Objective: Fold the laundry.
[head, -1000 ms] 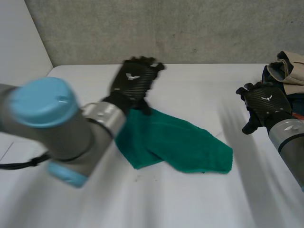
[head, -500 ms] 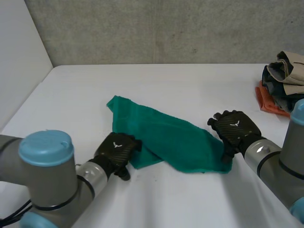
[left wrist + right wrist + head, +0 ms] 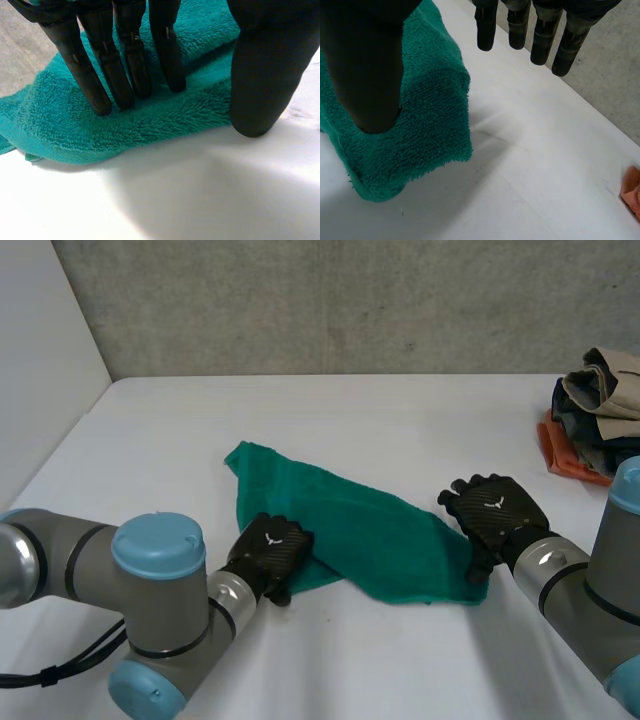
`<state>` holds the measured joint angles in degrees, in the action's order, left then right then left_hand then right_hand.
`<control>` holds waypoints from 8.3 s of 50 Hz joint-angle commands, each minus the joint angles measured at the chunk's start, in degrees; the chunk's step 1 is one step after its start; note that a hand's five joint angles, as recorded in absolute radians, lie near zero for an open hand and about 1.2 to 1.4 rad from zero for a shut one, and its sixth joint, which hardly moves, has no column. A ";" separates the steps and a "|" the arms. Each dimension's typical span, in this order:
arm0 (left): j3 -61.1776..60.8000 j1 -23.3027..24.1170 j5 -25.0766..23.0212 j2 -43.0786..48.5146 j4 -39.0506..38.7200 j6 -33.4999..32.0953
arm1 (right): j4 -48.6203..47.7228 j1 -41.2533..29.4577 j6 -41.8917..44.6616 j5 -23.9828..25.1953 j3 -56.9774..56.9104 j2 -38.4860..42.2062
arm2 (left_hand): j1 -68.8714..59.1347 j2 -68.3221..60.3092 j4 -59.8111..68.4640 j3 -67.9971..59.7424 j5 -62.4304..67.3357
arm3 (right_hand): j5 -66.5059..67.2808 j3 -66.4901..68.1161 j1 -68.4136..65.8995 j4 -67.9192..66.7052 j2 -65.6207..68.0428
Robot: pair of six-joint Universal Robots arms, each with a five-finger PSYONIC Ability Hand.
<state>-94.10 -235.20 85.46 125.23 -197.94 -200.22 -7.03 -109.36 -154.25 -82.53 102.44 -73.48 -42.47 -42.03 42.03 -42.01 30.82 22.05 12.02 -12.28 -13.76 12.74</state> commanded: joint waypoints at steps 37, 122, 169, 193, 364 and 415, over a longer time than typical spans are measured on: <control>7.70 0.44 1.72 3.44 -3.77 -6.59 | 0.26 0.03 -0.52 -0.79 0.13 -0.26 | -37.53 -37.97 37.97 -37.99 39.18 | -22.05 -2.02 2.28 3.76 -2.74; -9.52 -18.90 4.45 -39.54 1.86 5.80 | 20.56 -3.05 -10.26 -4.49 -23.96 3.52 | -37.53 -37.97 37.97 -37.99 39.18 | -11.37 8.66 -8.40 -6.92 7.94; -1.78 -29.88 -0.98 -49.03 6.94 5.89 | 23.37 3.28 21.71 -7.30 -35.56 -6.58 | -37.53 -37.97 37.97 -37.99 39.18 | 47.95 67.98 -67.72 -66.24 67.26; 44.67 -21.62 3.75 0.87 4.68 0.88 | -19.45 0.55 17.58 -11.25 -52.84 21.79 | -37.53 -37.97 37.97 -37.99 39.18 | 47.95 67.98 -67.72 -66.24 67.26; 35.67 -18.72 6.48 -4.73 -22.14 -5.98 | -29.98 3.10 14.86 -7.65 -47.60 11.78 | -37.53 -37.97 37.97 -37.99 39.18 | 47.95 67.98 -67.72 -66.24 67.26; -15.33 -26.19 -2.05 -27.69 18.84 -21.27 | 19.64 14.18 30.78 -2.81 -5.92 -0.63 | -37.53 -37.97 37.97 -37.99 39.18 | 47.95 67.98 -67.72 -66.24 67.26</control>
<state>-112.84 -262.70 83.29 93.58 -164.88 -223.24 26.15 -94.42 -118.98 -85.22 98.89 -76.68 -65.43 -68.78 68.91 -68.56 55.38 56.76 67.85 -60.89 -68.19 67.78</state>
